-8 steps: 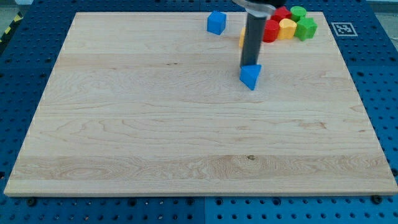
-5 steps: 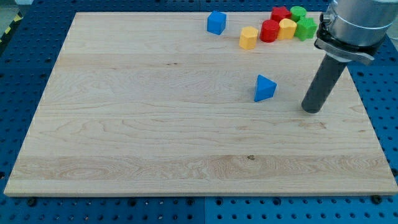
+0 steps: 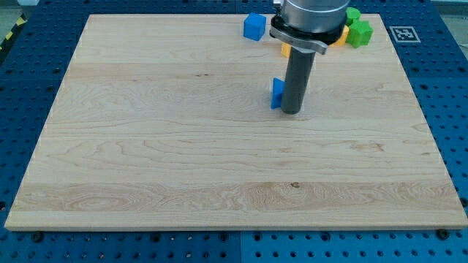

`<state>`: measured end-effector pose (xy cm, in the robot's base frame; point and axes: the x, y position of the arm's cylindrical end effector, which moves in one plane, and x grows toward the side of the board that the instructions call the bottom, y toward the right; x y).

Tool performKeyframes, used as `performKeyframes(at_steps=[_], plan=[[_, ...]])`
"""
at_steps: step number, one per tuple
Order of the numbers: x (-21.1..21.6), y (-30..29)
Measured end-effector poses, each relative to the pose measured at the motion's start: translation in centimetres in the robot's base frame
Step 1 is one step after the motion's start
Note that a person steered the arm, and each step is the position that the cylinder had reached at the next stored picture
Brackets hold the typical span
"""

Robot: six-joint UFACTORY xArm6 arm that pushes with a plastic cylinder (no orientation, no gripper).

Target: Move the blue triangle towards the top left

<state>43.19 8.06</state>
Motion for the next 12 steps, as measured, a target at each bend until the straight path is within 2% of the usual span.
performKeyframes(at_steps=[3,4,9,10,12], plan=[[-5.4,-0.9],[-5.9,-2.6],[-9.3,-17.2],[-10.9,-17.9],[-10.4,-14.8]])
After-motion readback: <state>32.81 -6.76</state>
